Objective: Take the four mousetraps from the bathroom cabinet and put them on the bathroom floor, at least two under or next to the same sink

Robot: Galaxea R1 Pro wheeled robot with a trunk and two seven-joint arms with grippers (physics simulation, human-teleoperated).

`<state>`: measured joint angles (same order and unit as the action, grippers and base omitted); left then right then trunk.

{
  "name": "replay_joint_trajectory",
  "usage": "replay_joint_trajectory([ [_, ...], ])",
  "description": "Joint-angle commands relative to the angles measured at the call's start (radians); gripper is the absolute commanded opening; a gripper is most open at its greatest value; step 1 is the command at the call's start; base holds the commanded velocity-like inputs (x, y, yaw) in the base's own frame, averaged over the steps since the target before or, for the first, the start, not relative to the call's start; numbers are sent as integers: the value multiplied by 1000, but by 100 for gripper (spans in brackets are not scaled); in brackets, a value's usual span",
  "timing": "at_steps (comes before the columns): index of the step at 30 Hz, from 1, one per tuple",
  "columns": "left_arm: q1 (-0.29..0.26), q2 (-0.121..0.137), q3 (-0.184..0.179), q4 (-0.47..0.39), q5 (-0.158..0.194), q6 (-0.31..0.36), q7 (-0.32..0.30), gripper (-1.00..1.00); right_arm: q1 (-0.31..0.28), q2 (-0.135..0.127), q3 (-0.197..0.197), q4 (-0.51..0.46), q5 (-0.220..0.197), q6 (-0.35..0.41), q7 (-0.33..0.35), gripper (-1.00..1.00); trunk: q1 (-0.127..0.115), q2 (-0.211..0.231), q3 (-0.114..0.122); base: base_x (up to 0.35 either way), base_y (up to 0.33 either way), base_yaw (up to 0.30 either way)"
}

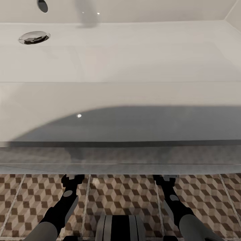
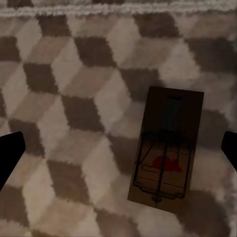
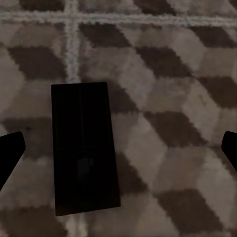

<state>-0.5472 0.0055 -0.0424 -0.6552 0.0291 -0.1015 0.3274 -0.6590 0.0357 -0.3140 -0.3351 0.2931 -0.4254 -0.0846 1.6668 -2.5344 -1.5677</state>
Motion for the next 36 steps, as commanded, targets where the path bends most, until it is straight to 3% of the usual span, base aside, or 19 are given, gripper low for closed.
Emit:
replay_joint_trajectory([
  [1, 0, 1, -5, 1, 3, -3, 7, 100, -1, 1, -5, 1, 11, -3, -4, 100, 0, 0, 0, 0, 0, 0],
  [22, -1, 1, -5, 0, 3, -4, 23, 100, -1, 0, -5, 1, 11, -3, -4, 100, 0, 0, 0, -7, 0, 0],
  [36, 0, 1, -4, 0, 3, -4, 27, 100, -1, 0, -5, 1, 11, -3, -4, 100, 0, 0, 0, -282, 0, 0],
])
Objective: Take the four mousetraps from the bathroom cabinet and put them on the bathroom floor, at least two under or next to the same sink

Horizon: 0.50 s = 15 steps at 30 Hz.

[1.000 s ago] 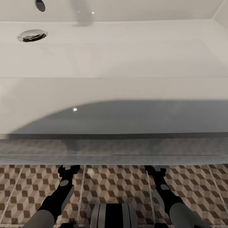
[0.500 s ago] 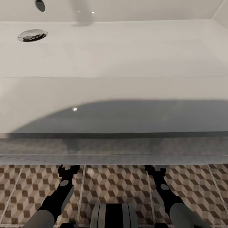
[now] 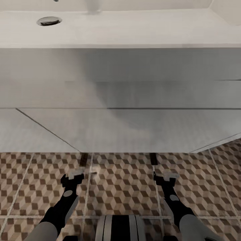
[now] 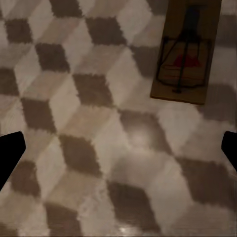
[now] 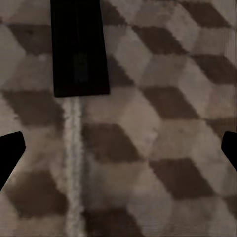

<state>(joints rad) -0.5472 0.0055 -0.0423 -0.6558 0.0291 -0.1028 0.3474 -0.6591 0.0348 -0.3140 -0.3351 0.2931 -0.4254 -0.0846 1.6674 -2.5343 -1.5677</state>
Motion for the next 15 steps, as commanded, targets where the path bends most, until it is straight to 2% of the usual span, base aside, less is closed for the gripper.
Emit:
replay_joint_trajectory([
  [1, 0, 1, -5, 1, 3, -3, 7, 100, -1, 1, -5, 1, 11, -3, -4, 100, -1, 0, 0, -335, 0, 0],
  [15, 0, 1, -5, 1, 3, -3, 7, 100, -1, 2, -5, 1, 12, -3, 1, 100, -1, 0, 0, -338, 0, 0],
])
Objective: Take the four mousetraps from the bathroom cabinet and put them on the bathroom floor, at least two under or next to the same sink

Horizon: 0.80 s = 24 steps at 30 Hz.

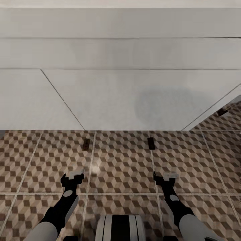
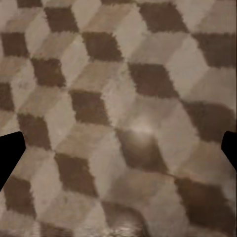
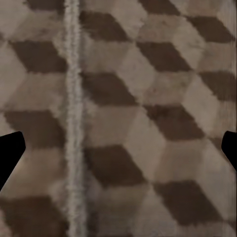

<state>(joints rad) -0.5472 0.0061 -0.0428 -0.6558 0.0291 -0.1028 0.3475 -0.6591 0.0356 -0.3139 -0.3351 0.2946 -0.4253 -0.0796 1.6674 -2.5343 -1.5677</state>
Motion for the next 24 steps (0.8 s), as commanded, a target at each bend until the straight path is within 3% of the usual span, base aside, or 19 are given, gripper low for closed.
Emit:
replay_joint_trajectory([
  [1, 0, 1, -5, 1, 3, -3, 7, 100, -1, 1, -5, 1, 11, -3, -4, 100, -1, 0, 0, -339, 0, 0],
  [12, 0, 0, -5, 1, 3, -3, 7, 100, -1, 1, -5, 1, 11, -3, -3, 100, -1, 0, 0, -320, 0, 0],
  [24, 0, 0, -5, 1, 3, -2, 7, 100, -1, 0, -5, 1, 11, -3, -2, 100, -1, 0, 0, -57, 0, 0],
])
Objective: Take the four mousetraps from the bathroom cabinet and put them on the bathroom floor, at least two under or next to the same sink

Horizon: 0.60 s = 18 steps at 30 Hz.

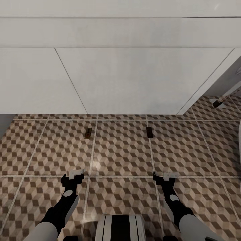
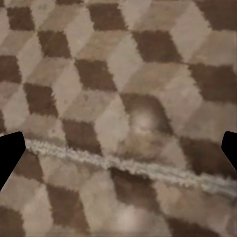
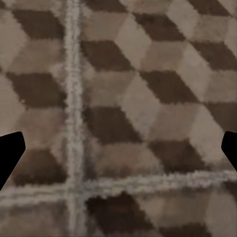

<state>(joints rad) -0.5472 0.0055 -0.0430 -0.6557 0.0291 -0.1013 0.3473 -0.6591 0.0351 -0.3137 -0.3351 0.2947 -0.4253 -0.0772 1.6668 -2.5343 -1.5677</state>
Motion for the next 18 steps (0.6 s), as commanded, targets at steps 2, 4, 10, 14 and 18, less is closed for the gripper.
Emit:
replay_joint_trajectory([
  [2, 0, 1, -5, 1, 3, -3, 7, 100, -1, 1, -5, 1, 11, -3, -4, 100, 0, 0, 0, -6, 0, 0],
  [4, 0, 1, -5, 1, 3, -3, 7, 100, -1, 1, -5, 1, 11, -3, -4, 100, 0, 0, 0, -3, 0, 0],
  [10, 0, 1, -5, 1, 3, -3, 7, 100, -1, 1, -5, 1, 12, -3, -4, 100, 0, 0, 0, -1, 0, 0],
  [14, 0, 1, -5, 1, 4, -3, 7, 100, -1, 0, -5, 1, 12, -3, -4, 100, 0, 0, 0, 0, 0, 0],
  [18, 0, 1, -5, 1, 5, -3, 7, 100, -1, 0, -5, 1, 12, -3, -4, 100, 0, 0, 0, 0, 0, 0],
])
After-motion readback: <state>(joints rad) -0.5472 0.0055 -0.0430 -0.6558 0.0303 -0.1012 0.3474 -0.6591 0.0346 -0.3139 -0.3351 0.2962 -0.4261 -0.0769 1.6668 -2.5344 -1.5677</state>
